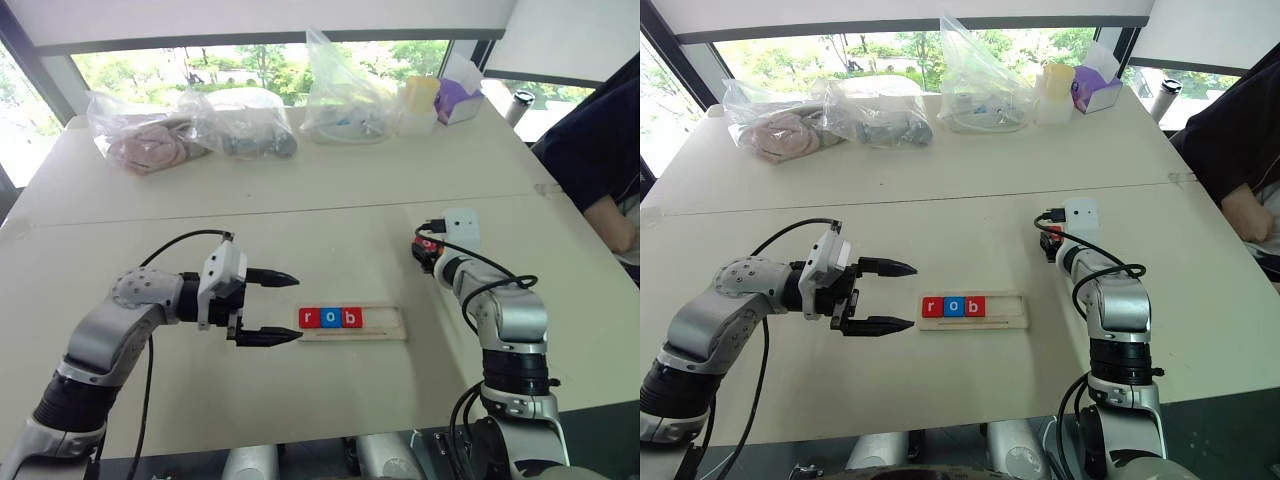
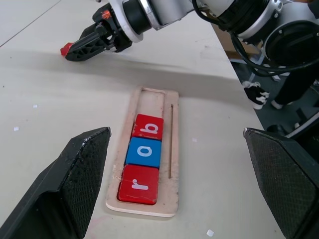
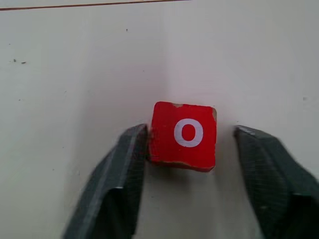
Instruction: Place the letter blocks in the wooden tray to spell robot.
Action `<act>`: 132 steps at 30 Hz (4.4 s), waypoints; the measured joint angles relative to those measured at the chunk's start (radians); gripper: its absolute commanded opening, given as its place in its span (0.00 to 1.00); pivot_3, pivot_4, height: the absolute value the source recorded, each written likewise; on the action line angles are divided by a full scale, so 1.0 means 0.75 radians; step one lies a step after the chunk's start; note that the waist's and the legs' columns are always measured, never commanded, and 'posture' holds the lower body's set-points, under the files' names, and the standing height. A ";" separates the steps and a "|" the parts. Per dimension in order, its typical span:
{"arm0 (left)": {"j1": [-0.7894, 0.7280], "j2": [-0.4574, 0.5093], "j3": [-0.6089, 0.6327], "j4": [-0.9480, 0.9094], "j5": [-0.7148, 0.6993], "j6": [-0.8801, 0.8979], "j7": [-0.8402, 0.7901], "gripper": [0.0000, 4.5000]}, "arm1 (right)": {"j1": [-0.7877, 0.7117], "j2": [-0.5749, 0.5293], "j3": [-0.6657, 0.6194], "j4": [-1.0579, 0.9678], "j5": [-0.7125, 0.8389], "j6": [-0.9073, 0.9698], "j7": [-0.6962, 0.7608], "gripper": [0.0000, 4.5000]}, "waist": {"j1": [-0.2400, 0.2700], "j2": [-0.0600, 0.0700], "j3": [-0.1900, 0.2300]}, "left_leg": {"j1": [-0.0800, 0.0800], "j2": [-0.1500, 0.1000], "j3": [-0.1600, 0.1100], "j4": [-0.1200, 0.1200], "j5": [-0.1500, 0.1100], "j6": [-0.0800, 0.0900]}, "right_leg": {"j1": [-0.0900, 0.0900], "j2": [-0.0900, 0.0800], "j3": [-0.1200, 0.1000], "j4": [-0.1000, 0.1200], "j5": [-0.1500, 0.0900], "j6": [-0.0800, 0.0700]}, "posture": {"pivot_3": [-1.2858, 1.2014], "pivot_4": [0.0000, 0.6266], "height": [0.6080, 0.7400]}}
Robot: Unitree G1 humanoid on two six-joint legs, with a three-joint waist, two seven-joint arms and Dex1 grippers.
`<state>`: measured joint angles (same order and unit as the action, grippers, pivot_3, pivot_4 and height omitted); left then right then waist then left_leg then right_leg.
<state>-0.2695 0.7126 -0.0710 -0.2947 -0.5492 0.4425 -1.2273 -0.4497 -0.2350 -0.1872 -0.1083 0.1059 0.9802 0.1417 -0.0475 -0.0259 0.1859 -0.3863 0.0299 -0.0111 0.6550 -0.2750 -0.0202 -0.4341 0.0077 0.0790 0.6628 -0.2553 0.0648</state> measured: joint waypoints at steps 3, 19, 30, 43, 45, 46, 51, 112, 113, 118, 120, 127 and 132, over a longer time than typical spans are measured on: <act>-0.001 -0.009 0.000 0.000 0.009 -0.001 0.006 1.00 | 0.001 0.001 0.000 -0.003 0.011 -0.001 -0.003 0.26 | 0.000 0.000 0.000 | 0.000 0.000 0.000 0.000 0.000 0.000 | 0.000 0.000 0.000 0.000 0.000 0.000 | 0.52 0.24 1.00; 0.020 -0.023 -0.021 0.004 0.023 -0.028 0.002 1.00 | 0.424 0.132 -0.107 -1.080 0.098 0.817 -0.052 0.26 | 0.001 0.001 -0.001 | 0.000 0.001 -0.001 -0.003 0.000 0.000 | -0.002 0.000 0.000 0.000 -0.003 -0.002 | 0.52 0.24 1.00; -0.012 -0.026 -0.025 0.028 0.023 -0.049 -0.017 1.00 | 0.546 0.188 -0.126 -1.149 0.095 0.836 -0.073 0.26 | 0.001 0.001 -0.001 | 0.000 0.000 0.000 -0.004 0.000 0.000 | -0.002 -0.001 0.000 -0.001 -0.005 -0.002 | 0.52 0.24 1.00; -0.013 -0.035 -0.029 0.029 0.024 -0.050 -0.004 1.00 | 0.454 -0.368 -0.096 -1.099 0.310 0.780 0.325 0.98 | 0.001 0.001 0.000 | 0.000 -0.001 0.001 -0.004 0.000 0.000 | 0.000 -0.001 0.001 -0.005 -0.007 0.002 | 0.52 0.24 1.00; -0.018 -0.036 -0.030 0.030 0.024 -0.050 -0.001 1.00 | 0.473 -0.585 -0.090 -1.007 0.380 0.597 0.531 0.98 | 0.003 0.001 0.000 | 0.000 -0.001 0.001 -0.005 0.000 0.000 | 0.000 -0.001 0.001 -0.006 -0.007 0.002 | 0.52 0.24 1.00; -0.021 -0.036 -0.031 0.032 0.024 -0.050 0.000 1.00 | 0.488 -0.667 -0.094 -0.960 0.389 0.497 0.615 0.98 | 0.004 0.000 0.000 | 0.000 -0.001 0.000 -0.005 0.000 0.000 | 0.001 -0.001 0.000 -0.008 -0.007 0.002 | 0.52 0.24 1.00; -0.030 -0.039 -0.034 0.051 0.025 -0.050 0.003 1.00 | 0.627 -1.016 -0.057 -0.634 0.330 -0.187 1.061 0.98 | 0.003 0.000 0.000 | 0.000 -0.001 0.001 -0.006 0.000 0.000 | 0.004 -0.001 0.000 -0.015 -0.004 0.006 | 0.52 0.24 1.00; 0.030 -0.012 -0.028 -0.033 -0.007 -0.026 0.041 1.00 | 0.132 -0.806 0.651 -0.193 0.045 -0.747 1.342 0.25 | 0.006 0.000 0.000 | 0.003 0.000 0.001 -0.002 0.000 0.000 | 0.007 -0.001 0.000 -0.011 0.001 0.002 | 0.52 0.24 1.00; 0.030 -0.012 -0.028 -0.034 -0.007 -0.026 0.042 1.00 | 0.128 -0.800 0.651 -0.190 0.045 -0.747 1.343 0.25 | 0.007 0.000 0.000 | 0.003 0.000 0.001 -0.002 0.000 0.000 | 0.007 -0.001 0.000 -0.011 0.001 0.002 | 0.52 0.24 1.00; 0.030 -0.012 -0.028 -0.038 -0.007 -0.026 0.044 1.00 | 0.125 -0.785 0.651 -0.190 0.045 -0.747 1.345 0.48 | 0.006 0.000 0.000 | 0.003 0.000 0.001 -0.002 0.000 0.000 | 0.007 -0.001 0.000 -0.011 0.001 0.002 | 0.52 0.24 1.00; 0.030 -0.012 -0.028 -0.038 -0.007 -0.026 0.045 1.00 | 0.124 -0.782 0.651 -0.190 0.045 -0.746 1.348 0.69 | 0.006 0.000 0.000 | 0.003 0.000 0.001 -0.002 0.000 0.000 | 0.007 -0.001 0.000 -0.011 0.001 0.002 | 0.52 0.24 1.00; 0.030 -0.013 -0.029 -0.038 -0.007 -0.026 0.049 1.00 | 0.122 -0.775 0.651 -0.194 0.047 -0.724 1.355 0.99 | 0.006 0.000 0.000 | 0.003 0.000 0.001 -0.002 0.000 0.000 | 0.007 -0.001 0.000 -0.011 0.001 0.002 | 0.52 0.24 1.00; 0.030 -0.014 -0.029 -0.037 -0.007 -0.026 0.052 1.00 | 0.109 -0.751 0.611 -0.194 0.082 -0.683 1.322 0.99 | 0.006 0.000 0.000 | 0.003 0.000 0.001 -0.002 0.000 0.000 | 0.007 -0.001 0.000 -0.011 0.001 0.002 | 0.52 0.24 1.00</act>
<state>-0.2473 0.7020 -0.0925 -0.3228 -0.5547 0.4228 -1.1884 -0.3682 -0.7983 0.2711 -0.2536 0.1672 0.4681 1.1332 -0.0429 -0.0257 0.1861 -0.3840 0.0297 -0.0105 0.6535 -0.2751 -0.0200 -0.4290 0.0069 0.0792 0.6548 -0.2543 0.0666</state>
